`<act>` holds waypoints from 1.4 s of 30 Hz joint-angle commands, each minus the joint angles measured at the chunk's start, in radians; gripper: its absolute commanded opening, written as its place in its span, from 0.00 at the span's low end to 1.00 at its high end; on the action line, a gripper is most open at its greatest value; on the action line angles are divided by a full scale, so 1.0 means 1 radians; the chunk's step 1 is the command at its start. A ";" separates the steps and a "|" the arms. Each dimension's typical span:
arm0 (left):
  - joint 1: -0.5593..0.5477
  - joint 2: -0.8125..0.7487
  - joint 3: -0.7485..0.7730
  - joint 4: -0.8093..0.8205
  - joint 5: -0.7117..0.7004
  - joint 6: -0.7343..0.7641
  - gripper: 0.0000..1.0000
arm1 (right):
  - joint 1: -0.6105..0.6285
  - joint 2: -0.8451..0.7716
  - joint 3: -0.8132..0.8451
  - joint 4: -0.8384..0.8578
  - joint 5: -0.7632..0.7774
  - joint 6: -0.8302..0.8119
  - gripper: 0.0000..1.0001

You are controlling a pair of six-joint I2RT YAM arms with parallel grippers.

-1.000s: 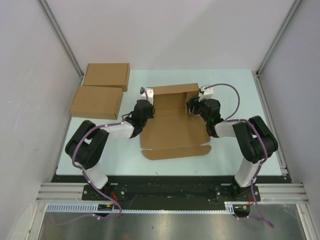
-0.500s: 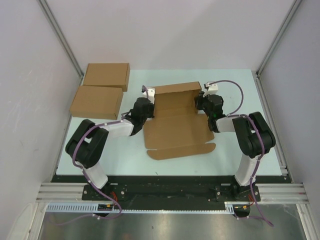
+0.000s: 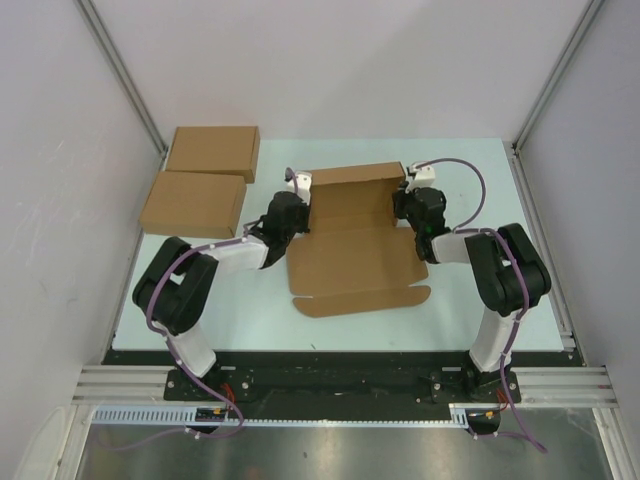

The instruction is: Fold the paper box

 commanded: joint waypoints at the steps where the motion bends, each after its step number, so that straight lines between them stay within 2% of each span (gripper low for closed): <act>1: -0.018 0.010 0.039 -0.035 0.155 0.021 0.00 | 0.021 0.025 0.071 -0.028 0.037 0.018 0.00; 3: -0.018 0.007 0.051 -0.047 0.161 0.021 0.00 | 0.034 0.031 0.100 -0.113 0.079 0.014 0.00; 6: -0.018 0.005 0.062 -0.059 0.167 0.017 0.00 | 0.054 0.049 0.181 -0.281 0.230 0.018 0.00; 11: -0.017 0.004 0.074 -0.070 0.188 0.006 0.00 | 0.072 0.064 0.215 -0.368 0.404 0.026 0.00; 25: -0.017 0.004 0.088 -0.096 0.185 0.001 0.00 | 0.074 0.064 0.229 -0.488 0.537 0.120 0.00; 31: -0.018 0.017 0.111 -0.113 0.182 -0.014 0.00 | 0.075 0.032 0.227 -0.526 0.490 0.120 0.00; 38: -0.034 0.083 0.151 -0.140 0.067 -0.065 0.00 | 0.083 -0.034 0.227 -0.586 0.419 0.147 0.00; 42: -0.064 0.135 0.174 -0.151 -0.161 -0.105 0.00 | 0.104 -0.049 0.227 -0.621 0.416 0.178 0.00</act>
